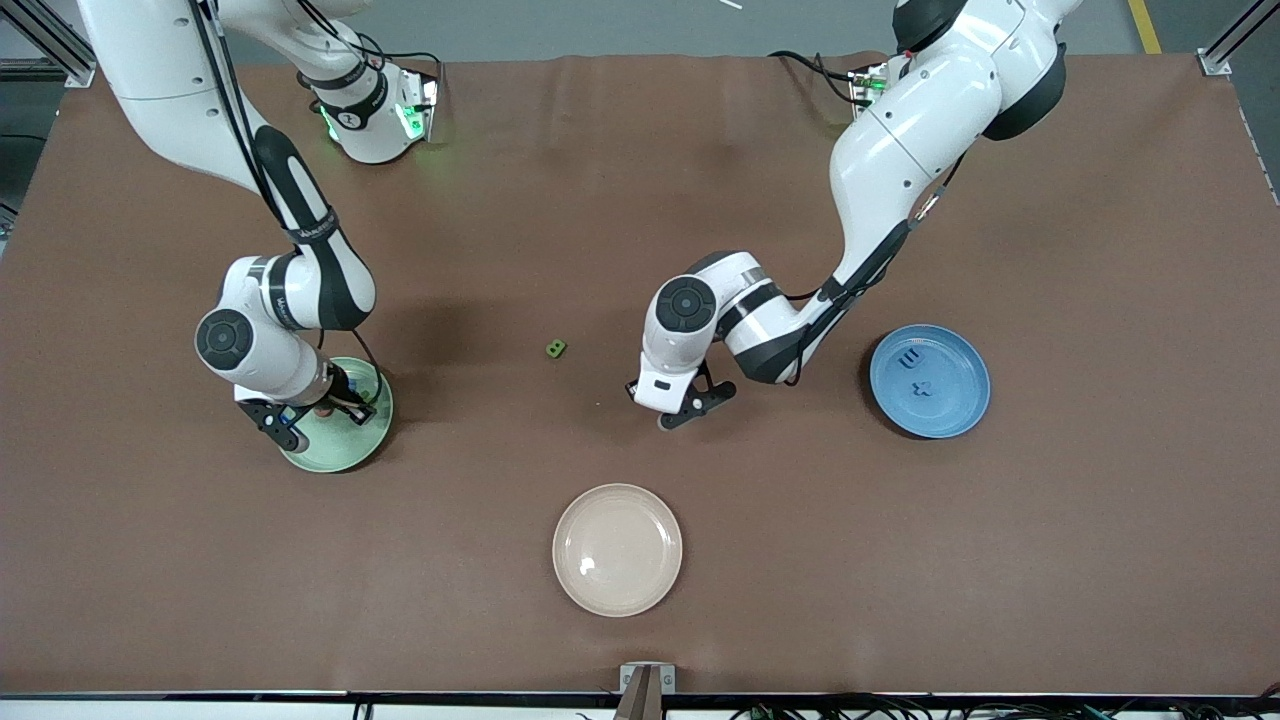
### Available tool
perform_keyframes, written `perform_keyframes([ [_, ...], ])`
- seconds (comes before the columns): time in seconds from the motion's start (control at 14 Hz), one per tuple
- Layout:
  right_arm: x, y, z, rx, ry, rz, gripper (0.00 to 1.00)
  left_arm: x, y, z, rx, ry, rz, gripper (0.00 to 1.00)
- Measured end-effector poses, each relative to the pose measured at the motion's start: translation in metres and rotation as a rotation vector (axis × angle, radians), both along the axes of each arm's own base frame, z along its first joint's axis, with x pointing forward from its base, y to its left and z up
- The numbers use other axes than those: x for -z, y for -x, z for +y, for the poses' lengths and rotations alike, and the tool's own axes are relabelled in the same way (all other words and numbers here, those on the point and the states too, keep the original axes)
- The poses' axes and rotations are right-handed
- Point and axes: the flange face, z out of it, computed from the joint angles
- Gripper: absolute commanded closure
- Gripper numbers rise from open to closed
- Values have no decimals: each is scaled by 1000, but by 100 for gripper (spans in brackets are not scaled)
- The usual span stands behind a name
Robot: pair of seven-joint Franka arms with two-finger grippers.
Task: Sort upper and lower case letters into plates
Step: 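Place the u in the blue plate and the N in the green plate, then grasp the green B with the right gripper while the left gripper returns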
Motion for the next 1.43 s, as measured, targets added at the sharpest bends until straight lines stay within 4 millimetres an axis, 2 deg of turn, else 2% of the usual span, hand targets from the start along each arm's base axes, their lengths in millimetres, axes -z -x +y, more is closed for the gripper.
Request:
perform_keyframes([
  [0.14, -17, -6, 3, -4, -8, 21, 0, -5, -9, 7, -14, -4, -11, 86],
  [0.36, -71, -22, 23, 14, -29, 85, 0, -24, -25, 34, -32, -56, -7, 86],
  [0.43, -85, -24, 40, 29, -31, 84, 0, -32, -27, 48, -19, -73, -7, 86],
  [0.57, -95, -17, 92, 73, -23, 79, 0, -47, -25, 84, 36, -99, 7, 86],
  [0.64, -94, -9, 123, 94, -15, 82, 0, -54, -23, 108, 66, -104, 19, 86],
  [0.79, -94, 11, 183, 132, -1, 79, 0, -67, -16, 169, 130, -103, 46, 86],
  [1.0, -91, 39, 249, 171, 4, 51, 0, -68, -6, 271, 219, -106, 49, 86],
  [1.07, -88, 47, 265, 181, 2, 39, 0, -62, -3, 302, 249, -124, 42, 86],
  [1.14, -77, 58, 283, 189, 3, 29, 0, -51, 3, 348, 293, -145, 22, 86],
  [1.43, -37, 78, 312, 129, -6, -14, 0, -32, 11, 415, 411, -183, -6, 86],
])
